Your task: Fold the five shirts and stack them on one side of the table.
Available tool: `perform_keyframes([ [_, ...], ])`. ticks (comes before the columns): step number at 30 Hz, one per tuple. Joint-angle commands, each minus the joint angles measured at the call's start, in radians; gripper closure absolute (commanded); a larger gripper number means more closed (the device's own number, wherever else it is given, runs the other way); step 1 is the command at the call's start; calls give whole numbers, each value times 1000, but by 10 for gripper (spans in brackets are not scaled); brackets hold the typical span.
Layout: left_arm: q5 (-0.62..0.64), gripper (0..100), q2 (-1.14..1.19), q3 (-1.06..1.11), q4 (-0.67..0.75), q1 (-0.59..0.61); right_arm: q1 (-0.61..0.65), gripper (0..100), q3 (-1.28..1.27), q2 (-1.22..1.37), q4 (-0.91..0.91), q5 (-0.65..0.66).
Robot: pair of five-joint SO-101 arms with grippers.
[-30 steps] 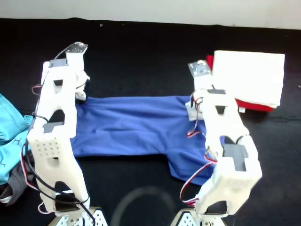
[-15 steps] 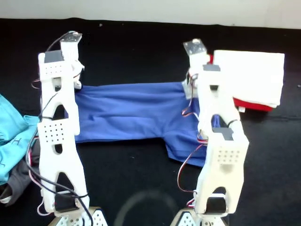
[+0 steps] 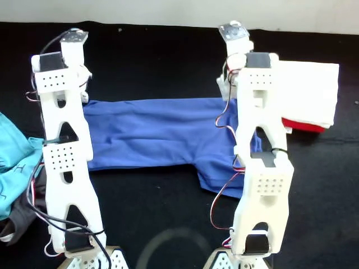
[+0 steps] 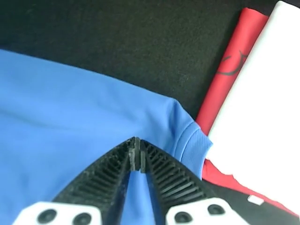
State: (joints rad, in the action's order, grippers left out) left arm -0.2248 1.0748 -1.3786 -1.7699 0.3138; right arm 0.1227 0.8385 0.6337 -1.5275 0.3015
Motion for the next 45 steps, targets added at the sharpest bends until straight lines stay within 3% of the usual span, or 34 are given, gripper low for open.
perform_keyframes([
  [1, 6, 992, -249, 211, -8, -15, 27, 991, 153, -15, -102, -12],
  [6, 3, 991, -538, 533, -5, -21, 51, 991, 321, -13, -234, -12],
  [10, 2, 991, -688, 763, 44, -16, 51, 991, 389, -15, -239, -14],
  [16, 2, 991, -908, 1213, 253, -19, 71, 991, 328, -125, -240, -192],
  [24, -2, 992, -1168, 1856, 675, -21, 136, 991, -325, -542, -222, -187],
  [30, -2, 992, -1198, 2069, 901, -16, 143, 991, -951, -828, 10, -152],
  [37, 2, 992, -1198, 2149, 947, -15, 188, 991, -1541, -1006, 329, -18],
  [45, 5, 992, -1196, 2186, 988, -21, 188, 991, -1627, -1012, 509, -20],
])
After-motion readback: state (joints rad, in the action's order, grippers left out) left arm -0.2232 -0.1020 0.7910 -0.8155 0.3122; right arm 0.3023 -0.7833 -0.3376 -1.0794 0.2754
